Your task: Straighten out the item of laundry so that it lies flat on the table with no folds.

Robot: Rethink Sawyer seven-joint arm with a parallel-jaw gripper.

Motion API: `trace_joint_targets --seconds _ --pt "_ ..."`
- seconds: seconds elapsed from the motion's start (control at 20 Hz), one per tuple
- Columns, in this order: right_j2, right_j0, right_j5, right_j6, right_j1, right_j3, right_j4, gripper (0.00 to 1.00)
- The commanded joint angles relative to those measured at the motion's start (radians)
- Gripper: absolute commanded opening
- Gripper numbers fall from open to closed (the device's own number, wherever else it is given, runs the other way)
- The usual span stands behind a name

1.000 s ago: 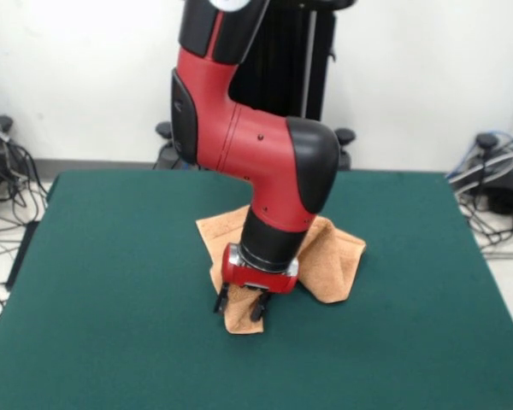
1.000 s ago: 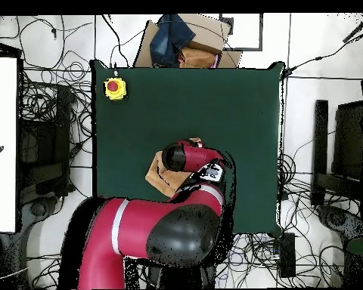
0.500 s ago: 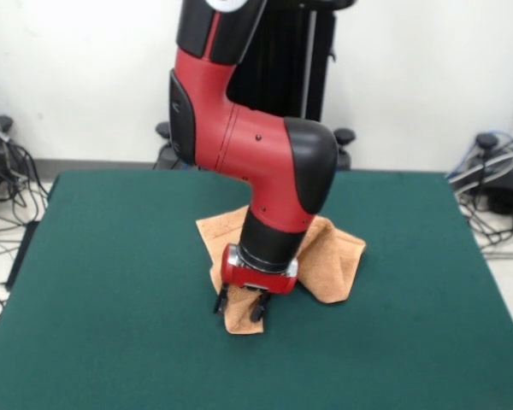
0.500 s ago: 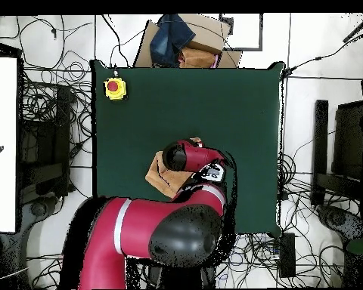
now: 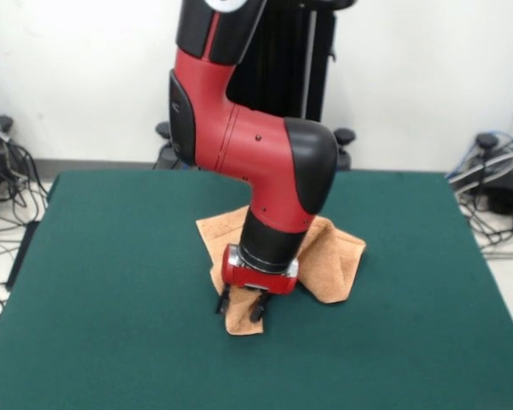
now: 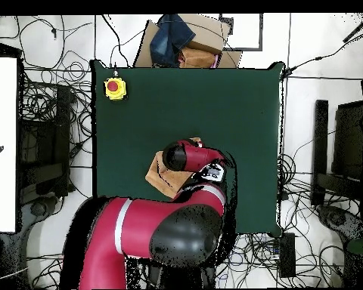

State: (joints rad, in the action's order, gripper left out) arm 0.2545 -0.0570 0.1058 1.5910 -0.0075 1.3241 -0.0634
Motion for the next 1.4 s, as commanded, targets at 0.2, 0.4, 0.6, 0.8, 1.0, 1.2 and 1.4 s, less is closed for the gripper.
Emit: trace_joint_targets --seconds 0.2,0.4,0.6,0.8,1.0,1.2,1.4 --pt "-0.126 0.018 0.046 0.123 0.101 0.012 0.016 0.00" --pt "-0.118 0.025 0.053 0.123 0.102 0.005 0.013 0.00" --pt "-0.118 0.025 0.043 0.131 0.104 0.007 0.010 0.00" --pt "-0.124 0.015 0.008 0.136 0.104 0.011 0.015 0.00" --pt "-0.133 0.005 0.021 0.116 0.092 0.000 0.024 0.00" --pt "-0.143 -0.012 0.060 0.096 0.089 -0.020 0.022 0.00" --pt "-0.161 -0.050 0.090 0.049 0.124 -0.089 0.031 0.00"
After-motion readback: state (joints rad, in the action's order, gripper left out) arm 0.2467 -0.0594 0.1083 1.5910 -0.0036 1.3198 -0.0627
